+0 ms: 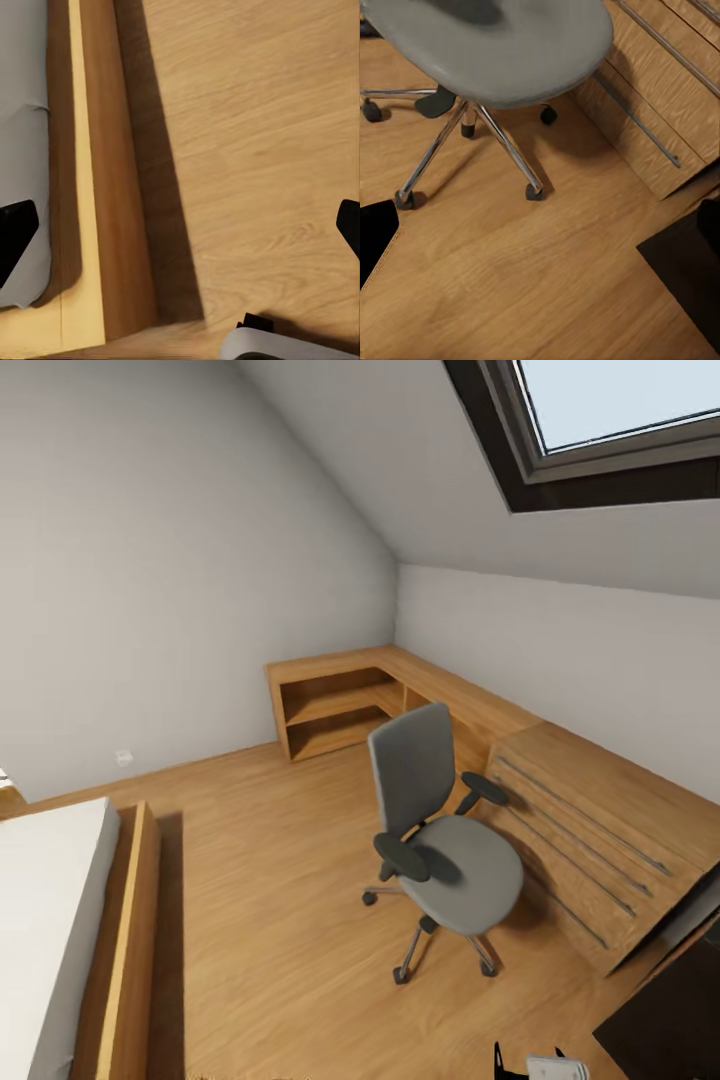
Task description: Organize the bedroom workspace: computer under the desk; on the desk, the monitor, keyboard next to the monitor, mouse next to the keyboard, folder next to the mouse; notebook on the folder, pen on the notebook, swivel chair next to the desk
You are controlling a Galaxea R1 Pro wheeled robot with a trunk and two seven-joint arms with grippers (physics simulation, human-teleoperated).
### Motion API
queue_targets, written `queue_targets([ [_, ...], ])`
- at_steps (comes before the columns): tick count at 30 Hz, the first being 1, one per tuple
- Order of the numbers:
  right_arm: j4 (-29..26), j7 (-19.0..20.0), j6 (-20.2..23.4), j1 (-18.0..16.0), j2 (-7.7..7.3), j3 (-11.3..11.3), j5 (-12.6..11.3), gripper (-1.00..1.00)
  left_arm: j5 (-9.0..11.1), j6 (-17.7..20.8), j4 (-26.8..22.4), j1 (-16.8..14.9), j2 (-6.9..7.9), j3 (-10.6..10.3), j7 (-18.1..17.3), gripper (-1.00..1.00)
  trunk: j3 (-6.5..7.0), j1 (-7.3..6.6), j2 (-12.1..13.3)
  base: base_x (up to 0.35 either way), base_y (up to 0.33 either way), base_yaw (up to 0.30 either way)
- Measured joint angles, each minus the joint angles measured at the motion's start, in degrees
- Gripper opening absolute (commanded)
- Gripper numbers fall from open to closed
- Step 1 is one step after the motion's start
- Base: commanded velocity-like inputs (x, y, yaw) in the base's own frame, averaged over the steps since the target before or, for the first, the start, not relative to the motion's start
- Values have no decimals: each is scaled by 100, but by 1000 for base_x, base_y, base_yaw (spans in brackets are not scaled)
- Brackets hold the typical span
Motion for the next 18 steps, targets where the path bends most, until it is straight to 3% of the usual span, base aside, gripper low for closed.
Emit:
queue_targets([
  [7, 7, 0, 2, 0, 7, 8, 7, 100, -5, -15, -1, 0, -4, -1, 3, 100, 0, 0, 0, 14, 0, 286],
  [18, 8, 8, 4, 0, 8, 10, 12, 100, -8, -8, -2, 0, -20, -19, 2, 100, 0, -1, 0, 217, 0, 287],
])
